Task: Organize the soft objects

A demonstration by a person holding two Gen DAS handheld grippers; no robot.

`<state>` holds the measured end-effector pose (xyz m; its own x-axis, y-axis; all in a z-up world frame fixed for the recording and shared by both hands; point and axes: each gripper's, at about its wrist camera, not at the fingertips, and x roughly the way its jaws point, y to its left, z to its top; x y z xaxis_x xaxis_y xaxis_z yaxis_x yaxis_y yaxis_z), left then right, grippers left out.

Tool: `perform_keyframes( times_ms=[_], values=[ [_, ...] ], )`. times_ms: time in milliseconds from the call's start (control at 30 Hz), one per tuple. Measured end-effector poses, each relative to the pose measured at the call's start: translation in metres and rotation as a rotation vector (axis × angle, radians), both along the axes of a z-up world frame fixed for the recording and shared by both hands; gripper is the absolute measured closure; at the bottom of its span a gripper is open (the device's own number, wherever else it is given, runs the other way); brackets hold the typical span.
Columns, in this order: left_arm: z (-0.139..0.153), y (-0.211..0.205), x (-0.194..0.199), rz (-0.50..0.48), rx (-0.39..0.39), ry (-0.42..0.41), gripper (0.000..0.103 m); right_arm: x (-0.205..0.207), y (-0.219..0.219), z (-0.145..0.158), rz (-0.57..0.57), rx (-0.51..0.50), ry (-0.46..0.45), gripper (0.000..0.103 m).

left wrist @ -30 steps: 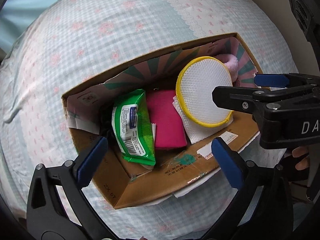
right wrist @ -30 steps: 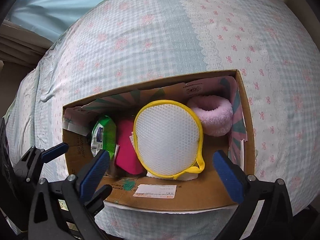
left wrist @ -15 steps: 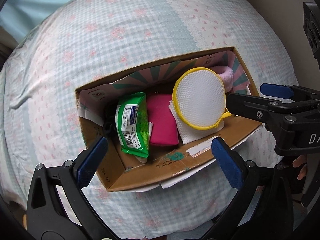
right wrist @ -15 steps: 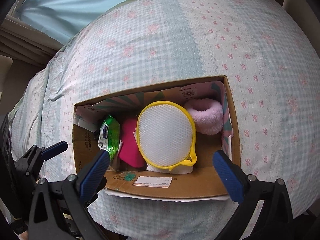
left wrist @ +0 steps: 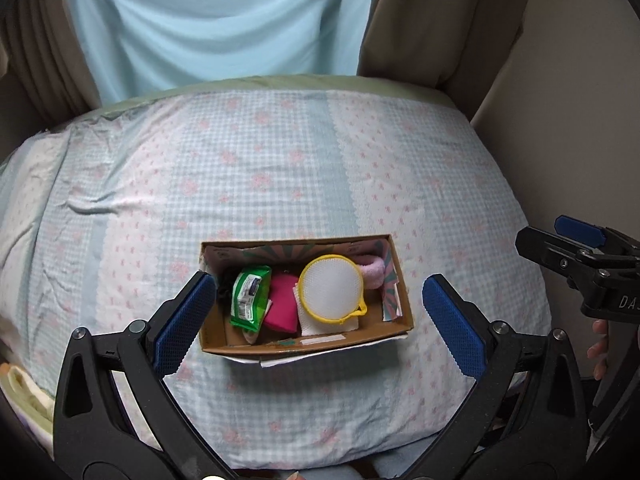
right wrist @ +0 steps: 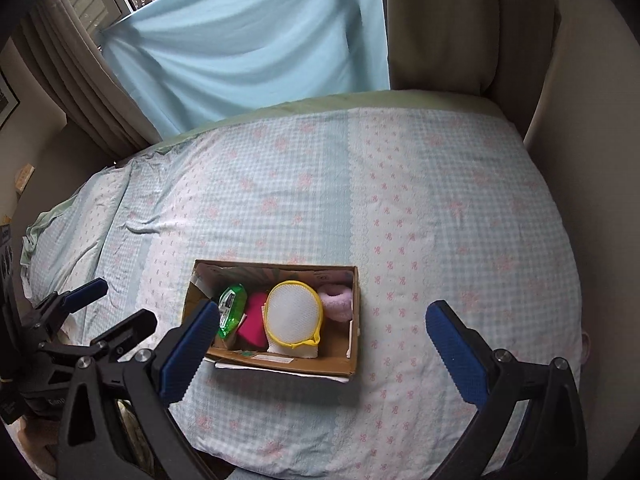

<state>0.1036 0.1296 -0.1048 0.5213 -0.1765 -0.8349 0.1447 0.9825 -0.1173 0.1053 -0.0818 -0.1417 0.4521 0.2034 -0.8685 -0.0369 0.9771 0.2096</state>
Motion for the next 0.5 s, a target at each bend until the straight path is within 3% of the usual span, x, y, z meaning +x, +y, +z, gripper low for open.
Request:
perform_keyframes(
  times_ms=[233,500],
  values=[
    [0.085,-0.007,-0.042,0.073,-0.024,-0.229,0.000,-0.040,-0.026,0.084,-0.016,-0.123,-0.199,0.000],
    [0.127,-0.018,-0.079,0.086,-0.008,-0.367,0.000,-0.078,-0.039,0.131,-0.090,-0.163,-0.339,0.000]
  ],
)
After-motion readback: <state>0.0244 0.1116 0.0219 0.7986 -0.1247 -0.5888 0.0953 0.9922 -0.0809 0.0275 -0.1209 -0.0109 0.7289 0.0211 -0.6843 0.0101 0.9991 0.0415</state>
